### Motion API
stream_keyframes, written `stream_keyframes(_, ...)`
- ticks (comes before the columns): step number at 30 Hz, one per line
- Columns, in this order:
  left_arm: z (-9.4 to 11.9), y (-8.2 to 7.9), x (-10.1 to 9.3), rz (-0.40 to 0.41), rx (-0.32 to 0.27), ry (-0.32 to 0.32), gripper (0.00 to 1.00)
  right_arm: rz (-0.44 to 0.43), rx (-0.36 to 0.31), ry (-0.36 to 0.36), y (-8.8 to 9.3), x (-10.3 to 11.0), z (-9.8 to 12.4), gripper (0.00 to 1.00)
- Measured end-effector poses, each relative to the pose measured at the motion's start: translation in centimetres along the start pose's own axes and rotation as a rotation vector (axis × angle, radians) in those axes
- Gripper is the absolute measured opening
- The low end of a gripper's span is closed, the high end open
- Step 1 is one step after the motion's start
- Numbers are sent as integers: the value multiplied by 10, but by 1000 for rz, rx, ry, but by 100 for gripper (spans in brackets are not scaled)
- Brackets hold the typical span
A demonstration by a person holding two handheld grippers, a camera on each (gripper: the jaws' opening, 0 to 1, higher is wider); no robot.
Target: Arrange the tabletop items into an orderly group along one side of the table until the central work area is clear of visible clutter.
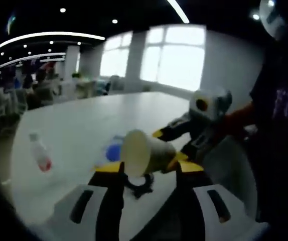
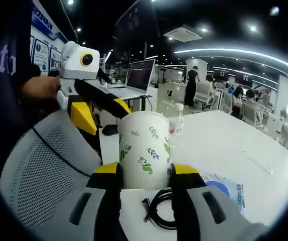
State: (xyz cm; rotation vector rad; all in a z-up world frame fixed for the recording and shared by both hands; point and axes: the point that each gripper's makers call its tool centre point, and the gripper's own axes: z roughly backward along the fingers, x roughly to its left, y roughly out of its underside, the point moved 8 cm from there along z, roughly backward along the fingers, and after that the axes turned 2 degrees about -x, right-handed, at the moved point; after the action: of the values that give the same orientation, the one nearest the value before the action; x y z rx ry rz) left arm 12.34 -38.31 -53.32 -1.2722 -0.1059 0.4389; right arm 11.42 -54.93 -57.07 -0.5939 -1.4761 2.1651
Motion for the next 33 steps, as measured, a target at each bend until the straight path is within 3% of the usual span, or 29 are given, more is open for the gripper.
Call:
stream_keyframes(7, -2, 3, -2, 33, 2, 21, 25, 61, 16, -43, 1, 10, -3, 39)
stream_keyframes(17, -1, 10, -6, 74, 50, 43, 7, 142, 44, -74, 4, 20, -7, 39)
stream_keyframes(27, -5, 13, -17, 90, 94, 81, 1, 229, 81, -89, 11, 23, -9, 38)
stream_keyframes(29, -9, 14, -21, 76, 108, 99, 0, 263, 95, -81, 13, 23, -10, 38)
stream_keyframes(33, -16, 15, -25, 14, 153, 90, 0, 247, 140, -65, 17, 21, -10, 38)
